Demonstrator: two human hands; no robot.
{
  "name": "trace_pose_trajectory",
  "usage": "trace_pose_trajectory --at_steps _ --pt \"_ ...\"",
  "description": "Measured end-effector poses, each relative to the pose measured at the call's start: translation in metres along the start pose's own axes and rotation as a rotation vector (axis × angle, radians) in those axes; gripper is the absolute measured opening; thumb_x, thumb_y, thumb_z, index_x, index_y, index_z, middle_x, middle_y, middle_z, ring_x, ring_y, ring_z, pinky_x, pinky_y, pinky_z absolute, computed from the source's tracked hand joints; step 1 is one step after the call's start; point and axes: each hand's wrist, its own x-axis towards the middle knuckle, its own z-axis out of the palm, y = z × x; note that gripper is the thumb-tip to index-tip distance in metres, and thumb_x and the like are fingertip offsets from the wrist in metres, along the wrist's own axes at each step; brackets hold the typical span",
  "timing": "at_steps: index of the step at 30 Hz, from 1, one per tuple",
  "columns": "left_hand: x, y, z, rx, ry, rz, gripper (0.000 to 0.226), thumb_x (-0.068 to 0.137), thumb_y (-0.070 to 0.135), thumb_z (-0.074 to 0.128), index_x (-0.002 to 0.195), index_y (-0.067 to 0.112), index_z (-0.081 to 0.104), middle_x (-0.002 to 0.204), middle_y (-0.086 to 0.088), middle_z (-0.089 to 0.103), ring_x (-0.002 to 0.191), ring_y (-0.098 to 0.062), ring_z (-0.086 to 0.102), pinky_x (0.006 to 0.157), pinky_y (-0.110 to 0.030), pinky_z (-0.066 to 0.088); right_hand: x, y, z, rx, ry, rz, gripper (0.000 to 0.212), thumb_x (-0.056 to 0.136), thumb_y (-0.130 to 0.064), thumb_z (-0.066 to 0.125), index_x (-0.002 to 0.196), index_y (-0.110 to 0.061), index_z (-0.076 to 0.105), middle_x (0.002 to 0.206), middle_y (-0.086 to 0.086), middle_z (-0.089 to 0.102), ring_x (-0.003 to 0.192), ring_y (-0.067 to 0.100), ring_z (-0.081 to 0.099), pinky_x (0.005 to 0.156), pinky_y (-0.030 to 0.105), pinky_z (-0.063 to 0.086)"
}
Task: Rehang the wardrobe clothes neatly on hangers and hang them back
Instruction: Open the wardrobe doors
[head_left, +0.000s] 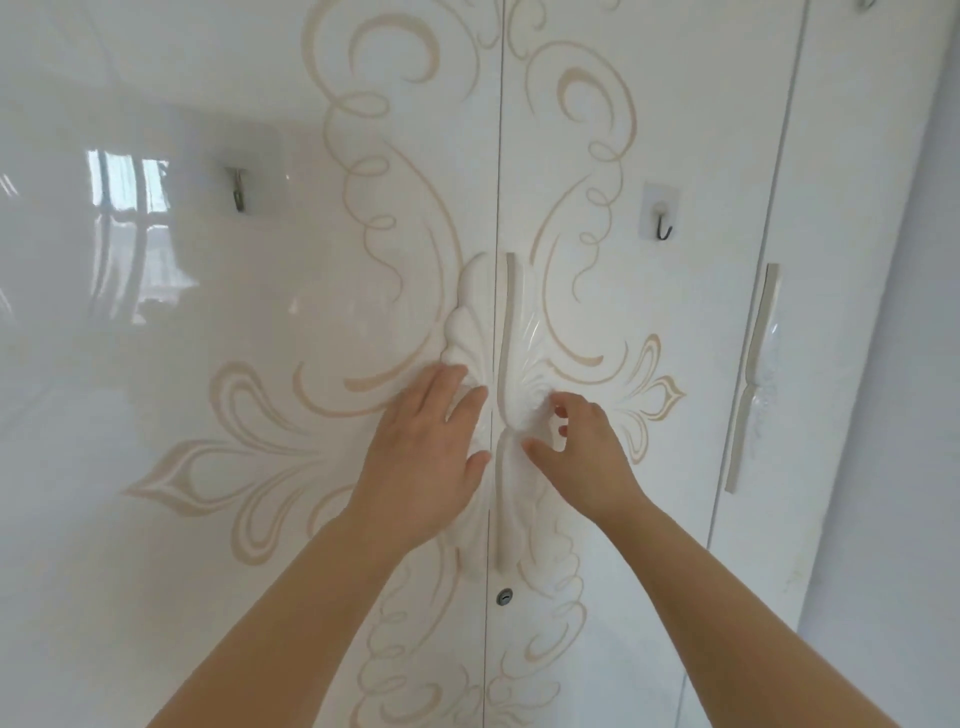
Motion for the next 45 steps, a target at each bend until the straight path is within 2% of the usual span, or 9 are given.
trace_pose_trajectory --at_steps 6,9,14,22,29,32,36,40,45 --pt "0.016 -0.023 0.028 0.122 0.053 0.177 0.063 0.073 0.032 0.068 0.131 0.014 0.05 0.148 -0.006 0.033 0.137 -0.035 0.026 0.113 -0.045 0.022 0.024 -0.026 0.006 0.078 0.082 0.013 0.054 0.08 -0.043 0.064 0.118 -0.011 0.045 0.114 0.0 0.048 0.11 0.015 0.044 0.091 0.029 0.039" --pt "0.016 -0.027 0.04 0.135 0.091 0.186 0.064 0.076 0.033 0.061 0.135 0.016 0.045 0.151 -0.007 0.027 0.14 -0.034 0.02 0.113 -0.044 0.016 0.024 -0.025 0.009 0.077 0.103 0.064 0.056 0.087 -0.044 0.055 0.132 -0.013 0.041 0.127 -0.002 0.047 0.119 0.013 0.044 0.097 0.029 0.038" --pt "0.016 -0.03 0.048 0.141 0.173 0.211 0.054 0.087 0.034 0.037 0.137 0.015 0.042 0.151 -0.008 0.027 0.14 -0.034 0.018 0.114 -0.045 0.015 0.02 -0.034 0.004 0.233 0.183 0.07 0.046 0.098 -0.034 0.033 0.101 0.009 0.05 0.105 0.026 0.054 0.093 0.033 0.051 0.077 0.036 0.041" --pt "0.016 -0.029 0.042 0.044 0.195 0.202 0.048 0.09 0.032 0.033 0.129 0.013 0.053 0.146 -0.007 0.038 0.137 -0.034 0.027 0.111 -0.044 0.02 0.008 -0.032 -0.013 0.434 0.065 0.219 0.057 0.086 -0.065 0.016 0.099 -0.031 0.06 0.11 -0.01 0.062 0.109 0.01 0.055 0.094 0.032 0.041" --pt "0.012 0.008 0.01 -0.272 0.161 0.07 0.053 0.091 0.034 0.022 0.131 0.015 0.05 0.138 -0.003 0.048 0.135 -0.03 0.032 0.112 -0.045 0.015 -0.025 -0.022 -0.057 0.526 0.05 0.275 0.061 0.08 -0.068 0.015 0.099 -0.033 0.062 0.106 -0.014 0.065 0.105 0.012 0.06 0.092 0.031 0.046" --pt "0.018 0.043 -0.003 -0.526 0.127 0.051 0.056 0.091 0.039 0.015 0.14 0.021 0.036 0.145 0.006 0.037 0.14 -0.015 0.017 0.114 -0.032 0.002 -0.041 -0.016 -0.084 0.528 0.033 0.304 0.061 0.077 -0.07 0.016 0.099 -0.035 0.061 0.103 -0.017 0.066 0.1 0.011 0.062 0.09 0.029 0.047" --pt "0.026 0.094 -0.014 -0.871 0.057 0.072 0.053 0.088 0.04 0.02 0.14 0.035 0.019 0.144 0.021 0.025 0.135 0.003 0.006 0.116 -0.029 0.007 -0.062 -0.001 -0.124 0.576 0.005 0.358 0.065 0.071 -0.074 0.015 0.102 -0.036 0.057 0.117 -0.011 0.061 0.106 0.014 0.059 0.094 0.032 0.046" --pt "0.026 0.136 -0.02 -0.956 0.013 0.186 0.039 0.098 0.035 0.027 0.125 0.053 0.005 0.134 0.036 0.01 0.135 0.007 0.005 0.117 -0.027 0.006 -0.083 0.02 -0.163 0.628 0.002 0.398 0.072 0.069 -0.074 0.015 0.112 -0.031 0.055 0.126 -0.006 0.058 0.115 0.018 0.056 0.104 0.041 0.041" --pt "0.035 0.201 -0.026 -0.994 0.014 0.269 0.038 0.09 0.046 0.022 0.125 0.052 0.008 0.142 0.029 0.019 0.136 0.005 0.01 0.116 -0.024 0.009 -0.112 0.05 -0.224 0.585 0.068 0.368 0.067 0.073 -0.071 0.02 0.111 -0.032 0.059 0.114 -0.009 0.066 0.107 0.014 0.063 0.098 0.035 0.047"
